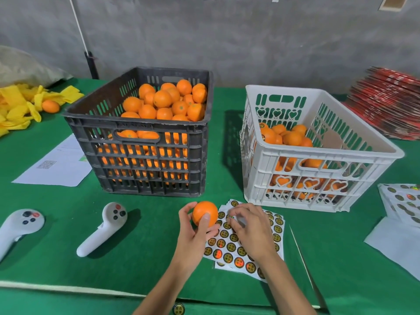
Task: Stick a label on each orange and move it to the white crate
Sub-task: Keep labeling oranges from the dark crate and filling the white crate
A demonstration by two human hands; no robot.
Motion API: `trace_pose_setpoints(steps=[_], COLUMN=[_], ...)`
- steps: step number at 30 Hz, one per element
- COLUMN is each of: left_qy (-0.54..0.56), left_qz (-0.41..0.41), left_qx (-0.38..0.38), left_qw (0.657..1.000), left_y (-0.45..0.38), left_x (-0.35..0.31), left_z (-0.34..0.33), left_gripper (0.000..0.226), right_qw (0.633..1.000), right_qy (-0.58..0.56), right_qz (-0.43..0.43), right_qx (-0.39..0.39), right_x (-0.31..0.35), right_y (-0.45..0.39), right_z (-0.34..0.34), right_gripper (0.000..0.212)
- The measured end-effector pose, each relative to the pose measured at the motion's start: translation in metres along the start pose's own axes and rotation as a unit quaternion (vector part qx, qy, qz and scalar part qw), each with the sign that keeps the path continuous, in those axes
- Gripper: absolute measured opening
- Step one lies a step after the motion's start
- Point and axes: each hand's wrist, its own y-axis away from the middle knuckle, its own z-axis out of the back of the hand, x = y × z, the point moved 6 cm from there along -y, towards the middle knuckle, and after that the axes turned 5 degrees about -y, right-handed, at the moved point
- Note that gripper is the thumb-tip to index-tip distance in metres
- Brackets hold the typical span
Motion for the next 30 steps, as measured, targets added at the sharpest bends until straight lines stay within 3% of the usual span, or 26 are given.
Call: trace_pose_setpoints(steps=[6,8,11,14,19,24,30], left_qy=[0.001,0.002,0.015,0.035,0.078,0.106,0.109], left_qz=[0.005,0.008,0.011,0.002,-0.016,-0.048,-0.093], left_qx=[-0.001,0.001,-0.003,-0.012,-0.009,0.015,0.101], left_qw=[1.000,1.000,1.000,0.999,0.997,0.993,0.984], left_y=[0.001,0.002,0.003,0.003,0.004,-0.011,-0.045], left_x=[-0.001,-0.001,-0.005,-0.013,-0.040,-0.092,-0.162], left_z=[0.000,-0.001,-0.002,-0.003,-0.011,-0.023,-0.074], left_gripper=[0.036,0.037,0.039,0.040,0.042,0.044,0.039], right_qw=[0.999,0.977,0.907,0.896,0.875,0.868,0.847], right_qy=[-0.051,-0.209,-0.416,-0.431,-0.475,-0.492,-0.528], right_qz=[-0.009,-0.032,-0.064,-0.073,-0.090,-0.062,-0.019], right_qx=[0.008,-0.004,0.013,0.075,0.012,0.034,-0.046], right_x=[0.004,0.005,0.015,0.038,0.061,0.091,0.095], right_y=[-0.001,0.002,0.003,0.003,0.000,-0.022,-0.052], right_z=[0.003,0.011,0.019,0.009,0.016,0.054,0.124], right_gripper=[0.005,0.007,0.007,0.009,0.011,0.060,0.048])
